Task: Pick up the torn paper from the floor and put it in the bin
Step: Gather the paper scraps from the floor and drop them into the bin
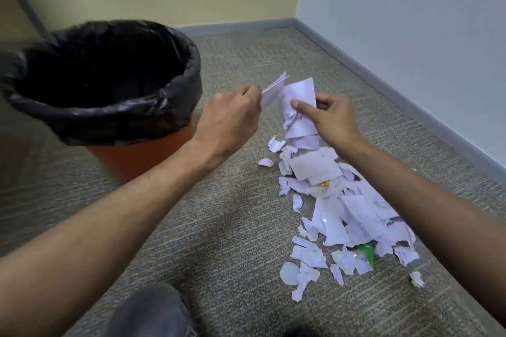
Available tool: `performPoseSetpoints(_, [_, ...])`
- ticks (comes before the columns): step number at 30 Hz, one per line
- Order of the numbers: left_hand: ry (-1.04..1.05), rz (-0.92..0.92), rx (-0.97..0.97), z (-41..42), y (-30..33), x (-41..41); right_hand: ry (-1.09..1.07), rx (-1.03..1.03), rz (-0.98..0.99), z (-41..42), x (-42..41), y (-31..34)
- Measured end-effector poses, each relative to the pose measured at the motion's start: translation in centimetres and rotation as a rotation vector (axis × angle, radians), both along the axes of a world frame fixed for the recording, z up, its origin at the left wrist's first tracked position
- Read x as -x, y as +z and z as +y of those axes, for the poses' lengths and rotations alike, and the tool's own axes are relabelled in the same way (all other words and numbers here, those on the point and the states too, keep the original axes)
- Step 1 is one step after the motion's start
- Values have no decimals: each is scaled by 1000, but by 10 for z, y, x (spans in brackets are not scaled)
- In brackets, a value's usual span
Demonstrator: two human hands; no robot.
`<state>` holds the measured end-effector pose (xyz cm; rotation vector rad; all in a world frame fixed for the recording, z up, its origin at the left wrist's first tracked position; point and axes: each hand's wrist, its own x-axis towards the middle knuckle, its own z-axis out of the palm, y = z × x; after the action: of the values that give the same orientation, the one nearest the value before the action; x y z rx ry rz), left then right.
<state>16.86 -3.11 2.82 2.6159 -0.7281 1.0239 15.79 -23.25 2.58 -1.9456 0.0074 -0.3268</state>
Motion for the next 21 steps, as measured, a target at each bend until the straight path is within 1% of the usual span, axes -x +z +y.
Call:
performPoseSetpoints(4, [73, -120, 46, 34, 54, 7, 62, -121, -53, 39, -13, 52])
performPoseSetpoints(7, [148, -172, 73, 74, 84, 12, 148, -191, -93, 79, -27, 76])
performPoseSetpoints(10, [240, -136, 45, 116, 99, 14, 217, -219, -114, 124, -45, 87])
performPoseSetpoints(14, [368, -40, 40, 158, 99, 9, 261, -184, -134, 178, -67, 85])
performPoseSetpoints(18, [444, 79, 87, 174, 85, 2, 271, -119, -130, 209, -83, 77])
performPoseSetpoints(21, [490, 113, 92, 170, 74, 0, 270, -38, -82, 215, -91, 73])
